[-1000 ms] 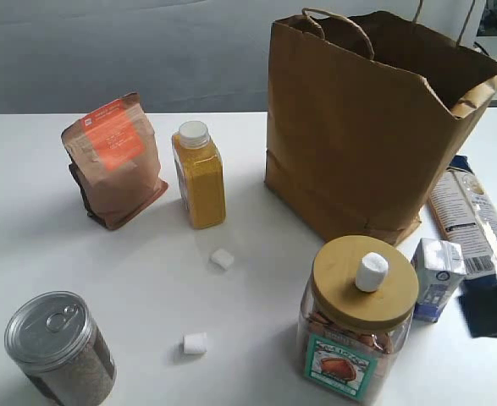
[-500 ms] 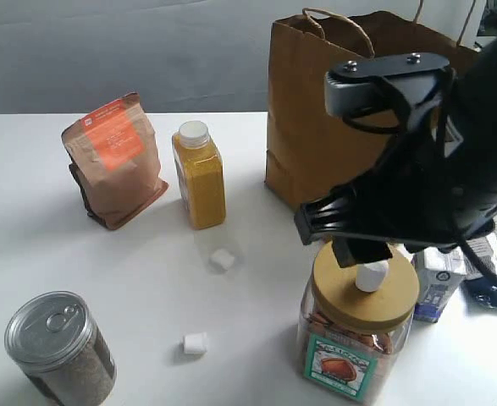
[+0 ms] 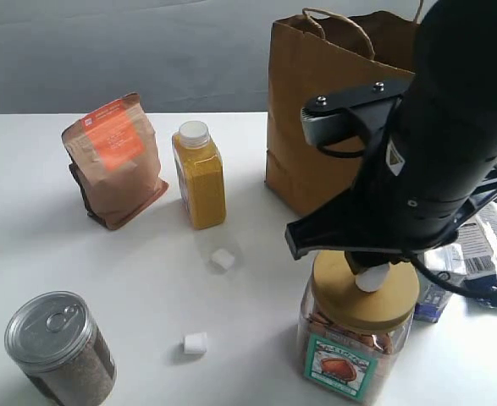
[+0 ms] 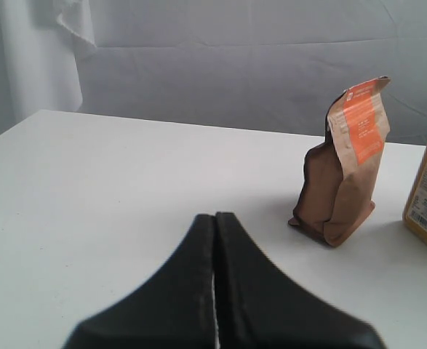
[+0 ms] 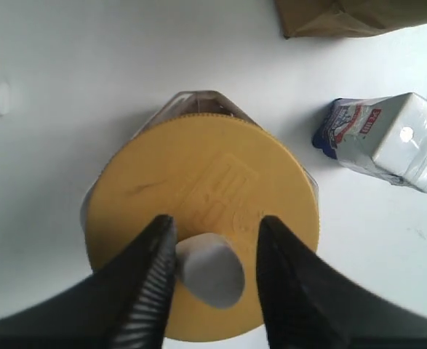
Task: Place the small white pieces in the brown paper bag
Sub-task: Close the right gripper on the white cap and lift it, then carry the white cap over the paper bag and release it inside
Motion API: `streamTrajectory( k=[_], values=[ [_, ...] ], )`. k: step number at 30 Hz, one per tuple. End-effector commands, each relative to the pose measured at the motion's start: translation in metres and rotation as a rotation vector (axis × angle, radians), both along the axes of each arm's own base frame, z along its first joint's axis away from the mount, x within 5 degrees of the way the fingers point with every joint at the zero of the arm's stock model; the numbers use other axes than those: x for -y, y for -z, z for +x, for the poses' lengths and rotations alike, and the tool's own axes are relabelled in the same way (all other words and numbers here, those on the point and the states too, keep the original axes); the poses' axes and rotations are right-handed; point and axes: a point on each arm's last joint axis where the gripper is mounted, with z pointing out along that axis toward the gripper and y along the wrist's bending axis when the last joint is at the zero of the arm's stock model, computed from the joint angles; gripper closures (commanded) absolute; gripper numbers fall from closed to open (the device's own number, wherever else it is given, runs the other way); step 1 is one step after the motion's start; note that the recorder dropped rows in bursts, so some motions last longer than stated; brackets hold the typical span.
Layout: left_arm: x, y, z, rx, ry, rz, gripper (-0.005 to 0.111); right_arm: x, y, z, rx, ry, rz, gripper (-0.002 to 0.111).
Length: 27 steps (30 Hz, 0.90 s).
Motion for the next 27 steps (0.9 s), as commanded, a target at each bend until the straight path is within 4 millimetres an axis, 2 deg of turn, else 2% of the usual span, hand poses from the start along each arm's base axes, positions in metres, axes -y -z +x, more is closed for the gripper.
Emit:
streamTrajectory(
  k=[1,6,10,13,18,24,27],
  values=[
    [0.0,0.001,0.0,0.006,0.004,-0.011,0.107,0.001,-0.002,0.0,-0.003,0.007,-0.002,0.088],
    [0.0,0.001,0.0,0.006,0.004,-0.011,0.107,0.001,-0.003,0.0,-0.003,-0.015,-0.004,0.108],
    [0.0,0.001,0.0,0.006,0.004,-0.011,0.107,0.005,-0.012,-0.003,0.017,-0.022,0.027,0.108],
    [0.0,0.001,0.0,0.006,0.004,-0.011,0.107,0.011,-0.03,-0.006,0.084,-0.033,0.138,0.108],
    [0.0,0.001,0.0,0.006,0.004,-0.011,0.107,0.028,-0.073,-0.01,0.3,-0.055,0.35,0.108],
    [0.0,0.001,0.0,0.006,0.004,-0.011,0.107,0.064,-0.113,-0.006,0.622,0.054,0.404,0.108],
    [0.0,0.001,0.0,0.006,0.004,-0.011,0.107,0.076,-0.126,0.001,0.783,0.098,0.366,0.108]
  ],
)
